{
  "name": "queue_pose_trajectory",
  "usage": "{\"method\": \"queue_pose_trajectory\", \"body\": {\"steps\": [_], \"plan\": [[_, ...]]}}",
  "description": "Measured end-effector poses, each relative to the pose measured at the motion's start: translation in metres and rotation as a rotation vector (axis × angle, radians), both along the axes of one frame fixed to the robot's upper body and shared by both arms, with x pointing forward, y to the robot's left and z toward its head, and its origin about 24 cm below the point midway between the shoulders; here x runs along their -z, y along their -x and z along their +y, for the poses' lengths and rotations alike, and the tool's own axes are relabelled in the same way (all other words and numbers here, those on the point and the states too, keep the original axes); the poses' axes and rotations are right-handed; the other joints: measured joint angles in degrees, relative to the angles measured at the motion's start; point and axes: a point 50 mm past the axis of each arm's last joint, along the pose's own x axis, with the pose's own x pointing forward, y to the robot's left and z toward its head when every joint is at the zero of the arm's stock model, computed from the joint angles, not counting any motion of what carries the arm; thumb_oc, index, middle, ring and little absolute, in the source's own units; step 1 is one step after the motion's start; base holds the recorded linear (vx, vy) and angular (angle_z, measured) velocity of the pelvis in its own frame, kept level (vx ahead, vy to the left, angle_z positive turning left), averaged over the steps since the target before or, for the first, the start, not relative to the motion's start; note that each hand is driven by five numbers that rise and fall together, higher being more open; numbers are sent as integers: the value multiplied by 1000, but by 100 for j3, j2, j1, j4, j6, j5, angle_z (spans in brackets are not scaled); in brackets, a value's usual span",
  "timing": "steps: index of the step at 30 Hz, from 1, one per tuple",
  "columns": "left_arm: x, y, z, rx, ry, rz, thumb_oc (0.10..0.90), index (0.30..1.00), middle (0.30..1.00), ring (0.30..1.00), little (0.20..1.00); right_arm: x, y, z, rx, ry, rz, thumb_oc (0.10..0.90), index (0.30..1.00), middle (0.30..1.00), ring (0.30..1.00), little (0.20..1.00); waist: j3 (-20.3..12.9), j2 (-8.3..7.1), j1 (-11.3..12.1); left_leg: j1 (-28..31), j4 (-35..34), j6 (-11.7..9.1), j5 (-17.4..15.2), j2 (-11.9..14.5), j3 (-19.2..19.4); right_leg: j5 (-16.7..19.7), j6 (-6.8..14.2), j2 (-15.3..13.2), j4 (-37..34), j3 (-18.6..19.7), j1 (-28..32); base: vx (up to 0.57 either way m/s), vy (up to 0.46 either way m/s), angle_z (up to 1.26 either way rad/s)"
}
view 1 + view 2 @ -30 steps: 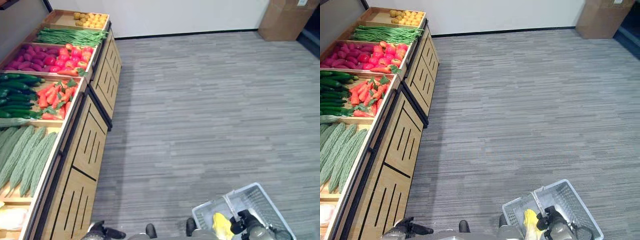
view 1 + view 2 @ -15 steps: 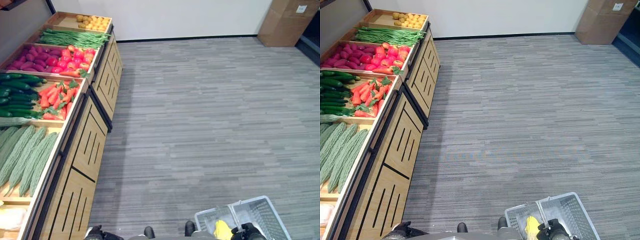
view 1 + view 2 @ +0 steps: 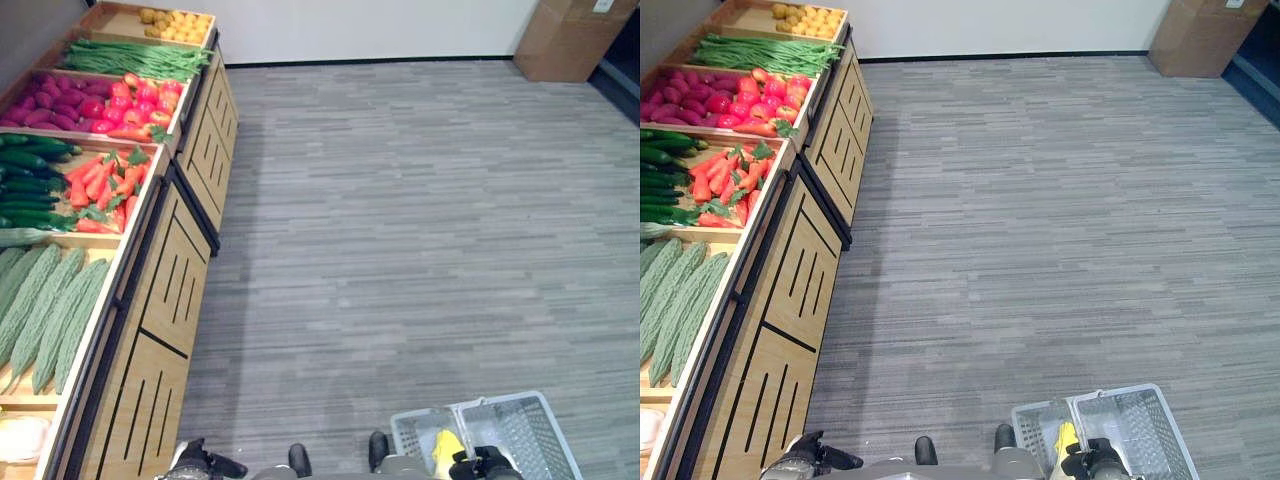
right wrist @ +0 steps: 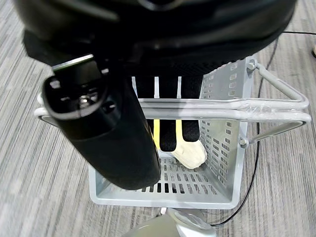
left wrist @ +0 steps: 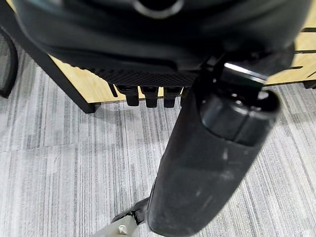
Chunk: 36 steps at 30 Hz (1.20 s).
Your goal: Get the vegetables into the basket
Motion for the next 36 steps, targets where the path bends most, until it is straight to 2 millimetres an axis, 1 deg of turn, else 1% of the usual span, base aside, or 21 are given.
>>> {"method": "queue_pose_trajectory", "body": {"steps": [3,4,6,8,9,12,13,17,19,21,22,23,26,27,28,30,31,32,33,35,36], "plan": [[-5,-14,2,6,-19,-37,900,1000,1000,1000,1000,-3,-19,6,11,-20,-66,400,300,300,300,300,353,-140,5,25,59,107,-101,-98,123,-176,81,-219,1205,-9,-624,53,119,-24],[-6,-18,1,11,-21,-48,900,1000,1000,1000,1000,-3,-23,9,17,-25,-81,400,300,300,300,300,497,-186,9,53,59,210,-150,-209,121,-299,206,-424,1900,-150,-1019,145,102,-11],[-5,-18,-1,16,-18,-44,900,1000,1000,1000,1000,-2,-18,11,32,-31,-70,400,300,300,300,300,544,-207,33,154,19,254,-156,-295,144,-338,249,-554,2057,-267,-1128,146,-2,0],[-4,-15,-1,11,-22,-35,900,1000,1000,1000,1000,0,-15,14,43,-44,-65,400,300,300,300,300,563,-180,51,203,-28,262,-172,-316,133,-338,250,-520,1864,-243,-1135,146,-81,-2],[-4,-11,2,6,-31,-26,900,1000,1000,1000,1000,2,-14,18,48,-57,-60,400,300,300,300,300,566,-168,80,146,-26,182,-200,-296,180,-327,263,-318,766,-141,-1072,153,-107,-9],[-3,-6,5,-8,-39,-12,900,1000,1000,1000,1000,3,-13,22,51,-64,-54,400,300,300,300,300,564,-203,130,109,2,104,-213,-306,269,-143,250,-218,-293,-252,-1071,293,-195,-14],[-2,-3,6,-19,-40,0,900,1000,1000,1000,1000,3,-13,22,49,-65,-51,400,300,300,300,300,527,-225,147,129,3,-16,-326,-295,238,103,249,-188,-703,-408,-1062,342,-201,8],[-1,-2,3,-36,-25,-8,900,1000,1000,1000,1000,9,6,25,28,-73,19,400,300,300,300,300,416,-164,79,409,74,-246,-451,-15,-200,935,-272,83,-794,-373,-570,345,-240,52],[-1,0,3,-53,-19,-9,900,1000,1000,1000,1000,10,8,25,-5,-71,42,400,300,300,300,300,266,-87,149,396,236,-352,-520,228,-307,776,-377,267,-814,-476,-419,266,-235,35],[-4,-15,-1,-72,4,-67,900,1000,1000,1000,1000,4,-4,18,-49,-45,8,400,300,300,300,300,181,-115,126,7,885,-404,-540,434,-591,579,-606,325,-847,-858,-278,319,-283,68],[-4,-16,-2,-72,6,-70,900,1000,1000,1000,1000,2,-10,15,-54,-35,-5,400,300,300,300,300,178,-111,126,-56,932,-425,-526,470,-561,529,-675,338,-842,-874,-268,334,-276,41],[-3,-15,-3,-74,10,-65,900,1000,1000,1000,1000,-3,-20,10,-63,-23,-43,400,300,300,300,300,155,-74,118,-47,975,-565,-424,564,-569,409,-724,441,-843,-901,-230,232,-217,15],[-2,-14,-3,-92,15,-58,900,1000,1000,1000,1000,-6,-30,11,-84,-20,-88,400,300,300,300,300,166,-129,151,-300,1775,-806,-503,708,-724,252,-785,568,-864,-939,-50,140,-233,11],[-2,-13,-2,-96,13,-52,900,1000,1000,1000,1000,-6,-32,14,-96,-27,-99,400,300,300,300,300,165,-199,155,-602,2415,-856,-531,728,-857,197,-810,557,-898,-956,5,113,-150,11],[-4,-15,1,-141,13,-81,900,1000,1000,1000,1000,-5,-31,18,-118,-38,-96,400,300,300,300,300,209,-311,283,-1184,3554,-1002,-511,827,-1046,141,-893,557,-971,-968,111,103,-61,6],[-7,-22,5,-162,12,-119,900,1000,1000,1000,1000,-4,-30,21,-123,-48,-89,400,300,300,300,300,230,-342,354,-1460,3991,-1041,-639,866,-1141,160,-959,601,-1061,-1054,261,97,55,12],[-8,-24,4,-151,9,-120,900,1000,1000,1000,1000,-4,-31,22,-122,-51,-92,400,300,300,300,300,245,-376,330,-1536,3771,-1028,-688,831,-1128,148,-952,601,-1076,-1109,297,124,193,43],[-8,-27,2,-138,9,-118,900,1000,1000,1000,1000,-5,-37,23,-122,-54,-104,400,300,300,300,300,256,-390,197,-1534,2480,-948,-719,608,-1024,118,-904,581,-1169,-1251,314,93,163,47],[-8,-28,2,-137,10,-117,900,1000,1000,1000,1000,-5,-39,24,-120,-57,-109,400,300,300,300,300,268,-404,140,-1497,1720,-908,-660,492,-936,80,-836,562,-1171,-1302,299,98,175,58],[-8,-30,-1,-113,9,-111,900,1000,1000,1000,1000,-4,-38,26,-117,-65,-101,400,300,300,300,300,314,-387,69,-1460,136,-807,-127,229,-906,34,-749,585,-1170,-1424,341,156,189,31],[-8,-29,-1,-112,8,-103,900,1000,1000,1000,1000,-2,-37,27,-115,-69,-92,400,300,300,300,300,314,-388,145,-1545,-41,-762,62,218,-978,-64,-614,655,-1174,-1375,356,187,227,-14]]}}
